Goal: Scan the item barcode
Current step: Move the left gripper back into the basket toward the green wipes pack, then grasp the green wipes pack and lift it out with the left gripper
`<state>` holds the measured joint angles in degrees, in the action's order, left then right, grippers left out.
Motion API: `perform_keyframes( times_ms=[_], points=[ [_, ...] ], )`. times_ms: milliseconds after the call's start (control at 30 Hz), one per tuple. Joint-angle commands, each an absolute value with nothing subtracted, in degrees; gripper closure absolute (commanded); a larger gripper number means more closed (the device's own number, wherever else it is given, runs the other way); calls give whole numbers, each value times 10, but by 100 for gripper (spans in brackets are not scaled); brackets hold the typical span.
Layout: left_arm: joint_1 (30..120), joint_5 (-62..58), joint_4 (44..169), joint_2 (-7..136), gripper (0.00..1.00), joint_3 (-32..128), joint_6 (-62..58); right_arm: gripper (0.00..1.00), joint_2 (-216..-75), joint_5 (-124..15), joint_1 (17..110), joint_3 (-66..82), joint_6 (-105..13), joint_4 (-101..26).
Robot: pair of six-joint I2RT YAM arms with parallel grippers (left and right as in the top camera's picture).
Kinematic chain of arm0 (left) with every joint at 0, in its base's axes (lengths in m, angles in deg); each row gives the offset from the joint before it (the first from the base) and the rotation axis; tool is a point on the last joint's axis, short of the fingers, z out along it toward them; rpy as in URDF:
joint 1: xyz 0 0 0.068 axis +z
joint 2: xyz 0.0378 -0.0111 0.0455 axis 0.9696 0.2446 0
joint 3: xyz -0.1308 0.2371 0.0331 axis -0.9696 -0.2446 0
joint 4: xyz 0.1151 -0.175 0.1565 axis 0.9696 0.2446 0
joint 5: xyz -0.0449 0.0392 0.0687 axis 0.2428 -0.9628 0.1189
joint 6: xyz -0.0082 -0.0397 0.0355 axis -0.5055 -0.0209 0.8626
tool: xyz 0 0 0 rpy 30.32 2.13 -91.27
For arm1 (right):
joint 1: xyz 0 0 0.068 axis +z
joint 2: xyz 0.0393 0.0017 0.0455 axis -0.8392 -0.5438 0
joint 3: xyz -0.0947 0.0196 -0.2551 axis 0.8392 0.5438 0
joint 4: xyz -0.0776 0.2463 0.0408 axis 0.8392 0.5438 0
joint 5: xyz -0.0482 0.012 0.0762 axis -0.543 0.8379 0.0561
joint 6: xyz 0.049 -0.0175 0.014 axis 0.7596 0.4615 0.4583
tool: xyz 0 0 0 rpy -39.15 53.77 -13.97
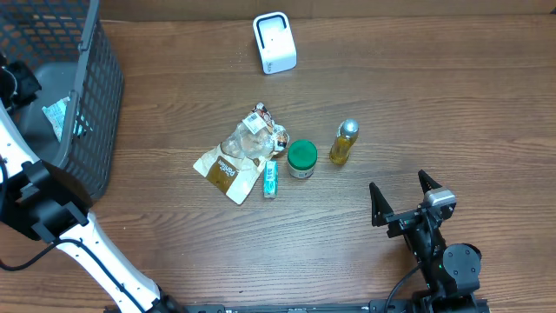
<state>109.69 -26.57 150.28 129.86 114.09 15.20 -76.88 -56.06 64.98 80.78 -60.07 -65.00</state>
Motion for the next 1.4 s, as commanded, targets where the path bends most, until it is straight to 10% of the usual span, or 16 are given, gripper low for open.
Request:
perform_keyframes(
  times_ms=[0,67,667,800,1367],
  points=[
    [1095,-258,1492,1304,33,1096,143,0,-767,-566,650,810,-599,-653],
    [1095,-258,1474,1305,2,1060,145,0,-767,-566,650,810,-599,-653],
    [1092,-252,1295,1305,0,834,150,0,-767,-566,650,810,-599,-653],
    [1092,-252,1292,1305,39,832,150,0,-767,-566,650,810,-599,-653],
    [1092,-255,1419,1209,50,1017,124,0,-767,-566,650,810,-599,-653]
  ],
)
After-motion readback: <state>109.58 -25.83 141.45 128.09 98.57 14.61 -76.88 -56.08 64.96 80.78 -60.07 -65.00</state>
